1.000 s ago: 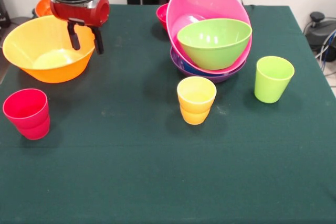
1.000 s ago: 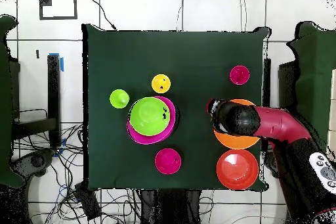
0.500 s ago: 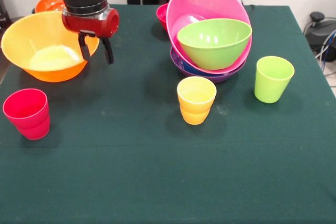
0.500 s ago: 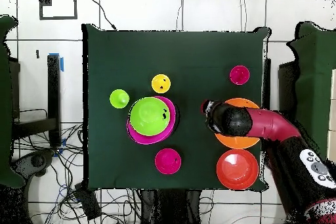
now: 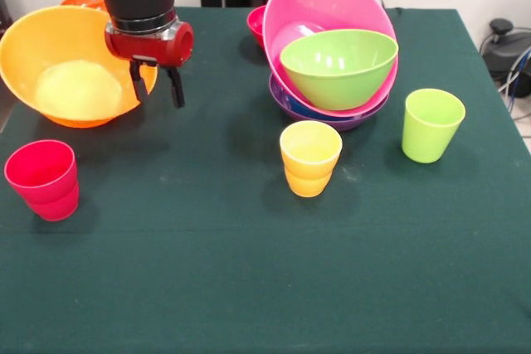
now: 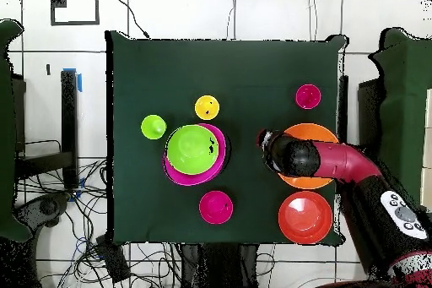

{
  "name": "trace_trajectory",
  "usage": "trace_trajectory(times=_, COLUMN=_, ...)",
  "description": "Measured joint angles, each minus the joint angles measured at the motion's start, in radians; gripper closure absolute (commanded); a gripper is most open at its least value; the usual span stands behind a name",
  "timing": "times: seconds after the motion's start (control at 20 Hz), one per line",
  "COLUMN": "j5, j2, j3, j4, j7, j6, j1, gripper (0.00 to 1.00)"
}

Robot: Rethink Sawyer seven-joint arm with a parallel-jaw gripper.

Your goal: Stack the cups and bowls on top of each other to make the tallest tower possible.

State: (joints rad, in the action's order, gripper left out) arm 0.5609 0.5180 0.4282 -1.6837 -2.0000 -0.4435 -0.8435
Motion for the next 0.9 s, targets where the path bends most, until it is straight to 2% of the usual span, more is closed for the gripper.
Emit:
trace_trajectory(times=0.55, j5=0.000, j2=0.042, j3=-0.001, j4=-0.003, j7=0.000, j6=-0.014, j1=-0.008, gripper=0.00)
trace_trajectory(times=0.9, j5=-0.034, j2=0.155, j3=0.000, j4=-0.032, j7=0.000, j6=-0.091, j1=-0.030, gripper=0.00)
